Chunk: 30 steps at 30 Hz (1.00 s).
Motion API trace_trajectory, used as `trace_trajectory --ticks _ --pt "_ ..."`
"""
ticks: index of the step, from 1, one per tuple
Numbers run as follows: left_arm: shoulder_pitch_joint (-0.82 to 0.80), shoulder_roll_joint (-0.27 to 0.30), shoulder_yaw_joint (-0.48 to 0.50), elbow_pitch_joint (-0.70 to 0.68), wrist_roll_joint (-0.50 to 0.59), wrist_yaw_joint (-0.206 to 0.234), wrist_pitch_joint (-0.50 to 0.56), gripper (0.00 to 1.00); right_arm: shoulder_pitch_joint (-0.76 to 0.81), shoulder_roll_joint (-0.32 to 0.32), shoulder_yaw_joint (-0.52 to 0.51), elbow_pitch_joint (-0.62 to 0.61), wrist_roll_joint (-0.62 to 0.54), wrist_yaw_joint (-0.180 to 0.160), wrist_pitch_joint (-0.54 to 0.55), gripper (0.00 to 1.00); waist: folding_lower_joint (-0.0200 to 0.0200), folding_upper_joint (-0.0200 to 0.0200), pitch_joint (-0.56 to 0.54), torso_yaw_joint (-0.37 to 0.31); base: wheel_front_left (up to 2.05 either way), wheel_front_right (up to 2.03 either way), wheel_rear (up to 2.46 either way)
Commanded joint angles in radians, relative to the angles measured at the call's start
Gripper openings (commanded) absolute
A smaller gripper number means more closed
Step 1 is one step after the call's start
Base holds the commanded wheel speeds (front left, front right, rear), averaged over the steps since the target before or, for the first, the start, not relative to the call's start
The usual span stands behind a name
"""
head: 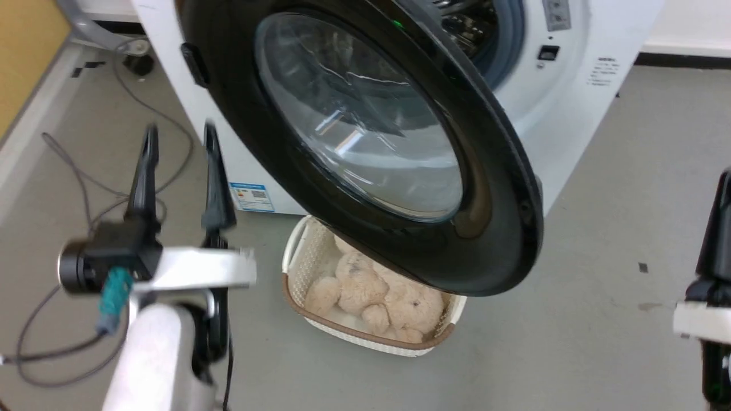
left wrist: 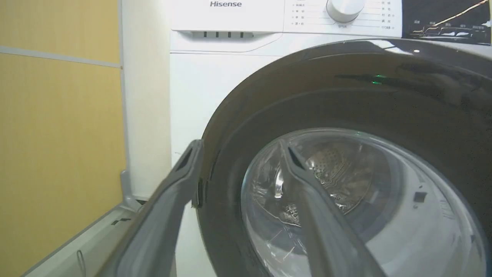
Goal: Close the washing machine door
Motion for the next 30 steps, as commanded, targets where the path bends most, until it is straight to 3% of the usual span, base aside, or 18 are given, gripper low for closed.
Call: trace_trajectory --ticks 1,7,12,13,14,15,18,22,30 --pt "0.027 -0.004 0.007 0.002 0.011 0.008 -0.004 1.00 -0.024 0.001 0.006 -0.017 0.014 0.001 -0.004 1.00 0.0000 -0.0001 -0.004 0.011 0.00 0.00 0.00" --pt "0.146 -0.005 0.024 0.025 0.090 0.019 -0.004 1.00 -0.087 0.001 0.076 -0.137 0.072 0.001 -0.004 1.00 0.0000 -0.0001 -0.017 0.037 0.00 0.00 0.00" --pt "0.218 -0.022 0.046 0.037 0.073 -0.003 -0.004 1.00 -0.123 0.001 0.154 -0.229 0.174 0.001 -0.004 0.96 0.0000 -0.0001 -0.029 0.055 0.00 0.00 0.00" --pt "0.228 -0.027 0.055 0.036 0.066 -0.007 -0.004 1.00 -0.128 0.001 0.174 -0.246 0.192 0.001 -0.004 0.48 0.0000 -0.0001 -0.031 0.058 0.00 0.00 0.00" --pt "0.235 -0.028 0.060 0.035 0.071 -0.009 -0.004 1.00 -0.133 0.001 0.195 -0.263 0.213 0.001 -0.004 0.35 0.0000 -0.0001 -0.033 0.061 0.00 0.00 0.00" --pt "0.242 -0.030 0.063 0.033 0.077 -0.011 -0.004 1.00 -0.137 0.001 0.222 -0.279 0.229 0.001 -0.004 0.03 0.0000 -0.0001 -0.034 0.063 0.00 0.00 0.00" --pt "0.251 -0.039 0.074 0.034 0.082 -0.016 -0.004 1.00 -0.145 -0.007 0.312 -0.319 0.242 0.001 -0.004 0.00 0.0000 -0.0001 -0.037 0.068 0.00 0.00 0.00" --pt "0.254 -0.048 0.078 0.021 0.098 -0.021 -0.004 1.00 -0.146 -0.073 0.454 -0.339 0.254 0.001 -0.004 0.00 0.0000 -0.0001 -0.037 0.071 0.00 0.00 0.00" --pt "0.260 -0.059 0.083 0.004 0.121 -0.026 -0.004 1.00 -0.126 -0.250 0.772 -0.207 0.218 0.001 -0.004 0.00 0.0000 -0.0001 -0.031 0.066 0.00 0.00 0.00"
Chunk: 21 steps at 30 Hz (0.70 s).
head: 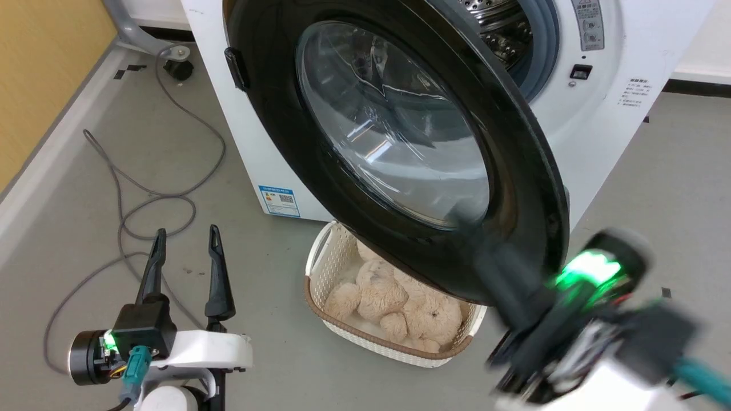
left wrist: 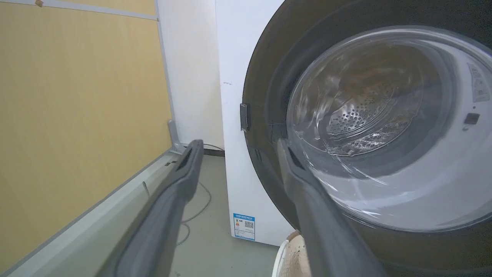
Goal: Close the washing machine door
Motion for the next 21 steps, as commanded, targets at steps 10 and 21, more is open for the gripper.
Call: trace_trajectory --ticks 10,21 --pt "0.012 -0.012 -0.008 -0.013 0.021 0.002 -0.004 1.00 0.037 -0.103 0.152 0.268 -0.074 0.001 -0.004 0.00 0.0000 0.0000 0.021 -0.003 0.00 0.00 0.00" --pt "-0.004 -0.015 -0.034 -0.012 0.036 0.000 -0.004 1.00 0.057 -0.082 -0.089 0.405 -0.072 0.001 -0.004 0.00 0.0000 0.0000 0.072 -0.008 0.00 0.00 0.00"
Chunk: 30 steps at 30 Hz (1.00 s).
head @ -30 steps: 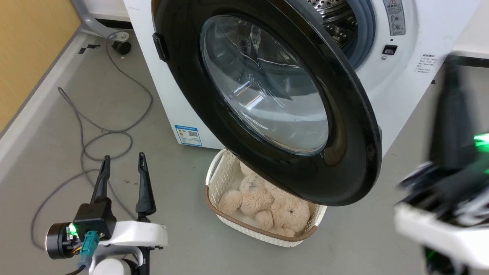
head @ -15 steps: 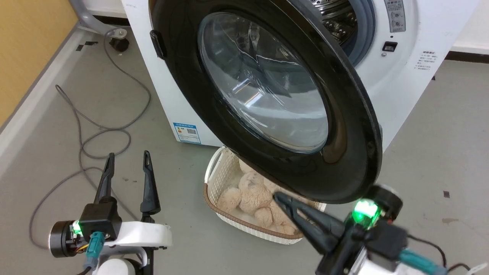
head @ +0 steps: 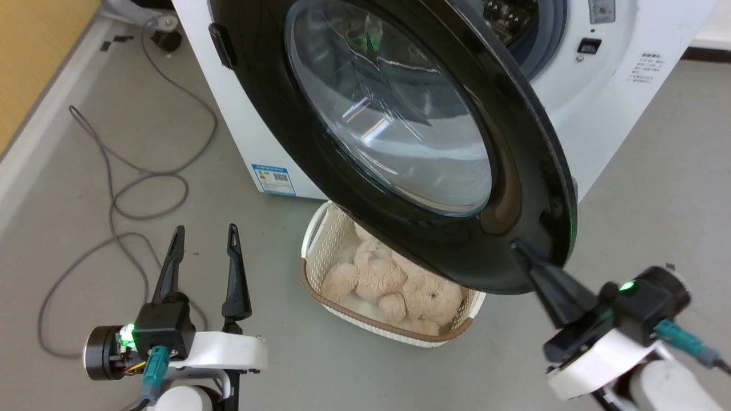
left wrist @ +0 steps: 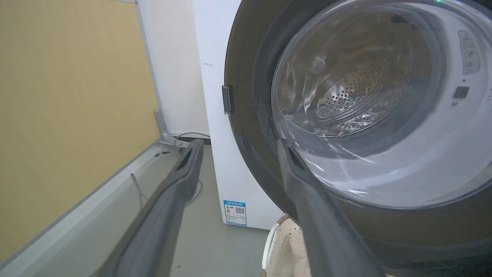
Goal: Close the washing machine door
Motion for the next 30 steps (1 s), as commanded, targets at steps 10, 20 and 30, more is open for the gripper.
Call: trace_trajectory --ticks 10,20,30 --pt "-0.039 -0.002 -0.024 -0.013 -0.002 0.006 -0.004 1.00 -0.069 -0.022 -0.142 0.088 -0.001 0.001 -0.005 0.00 0.0000 0.0000 0.072 0.010 0.00 0.00 0.00" --pt "-0.100 -0.003 -0.052 -0.033 -0.010 0.017 -0.004 1.00 -0.295 -0.045 -0.239 0.224 0.037 0.001 -0.005 0.00 0.0000 0.0000 0.167 0.028 0.00 0.00 0.00" --pt "-0.140 -0.003 -0.077 -0.037 -0.030 0.032 -0.004 1.00 -0.532 -0.097 -0.234 0.403 0.051 0.001 -0.005 0.00 0.0000 0.0000 0.230 0.053 0.00 0.00 0.00"
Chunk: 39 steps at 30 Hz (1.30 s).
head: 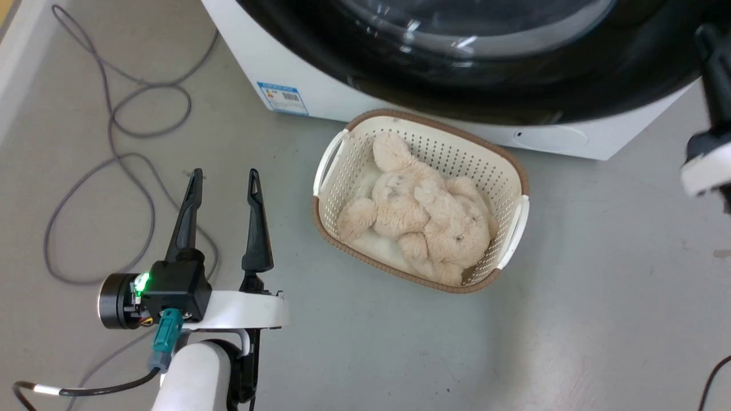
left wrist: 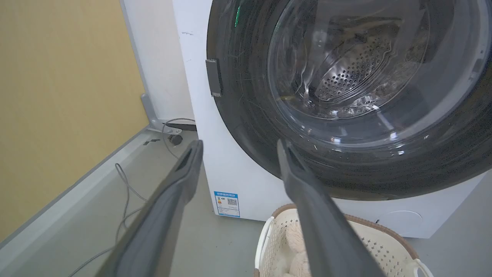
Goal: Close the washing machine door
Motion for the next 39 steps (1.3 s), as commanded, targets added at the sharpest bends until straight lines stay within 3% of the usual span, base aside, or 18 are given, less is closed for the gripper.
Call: trace_trajectory --ticks 1,12,18,24,31,35,39 --pt "-0.017 0.000 -0.002 -0.005 -0.006 0.006 -0.004 1.00 -0.047 -0.014 0.007 0.031 0.006 -0.002 -0.005 0.00 -0.0001 0.0000 0.013 0.007 0.00 0.00 0.00" --pt "-0.036 0.000 -0.006 -0.012 -0.007 0.021 -0.004 1.00 -0.217 -0.022 0.037 0.214 -0.014 -0.002 -0.005 0.00 -0.0001 0.0000 0.045 0.019 0.00 0.00 0.00" --pt "-0.027 0.000 -0.001 -0.002 -0.005 0.028 -0.004 1.00 -0.203 0.003 0.035 0.223 -0.027 -0.002 -0.005 0.00 -0.0001 0.0000 0.013 0.008 0.00 0.00 0.00" --pt "0.003 0.000 0.027 0.021 0.009 0.022 -0.004 1.00 -0.098 0.034 -0.064 0.034 -0.090 -0.002 -0.005 0.00 -0.0001 0.0000 -0.064 -0.028 0.00 0.00 0.00" --pt "0.044 0.009 0.067 0.036 0.030 0.012 -0.004 1.00 0.066 0.157 -0.240 -0.290 -0.242 -0.002 -0.005 0.00 -0.0001 0.0000 -0.162 -0.081 0.00 0.00 0.00" --pt "0.077 0.012 0.082 0.037 0.037 0.014 -0.004 1.00 0.162 0.216 -0.237 -0.438 -0.279 -0.002 -0.005 0.00 -0.0001 0.0000 -0.209 -0.110 0.00 0.00 0.00" --pt "0.108 0.014 0.093 0.040 0.042 0.012 -0.004 1.00 0.256 0.265 -0.227 -0.504 -0.286 -0.002 -0.005 0.00 -0.0001 0.0000 -0.249 -0.128 0.00 0.00 0.00"
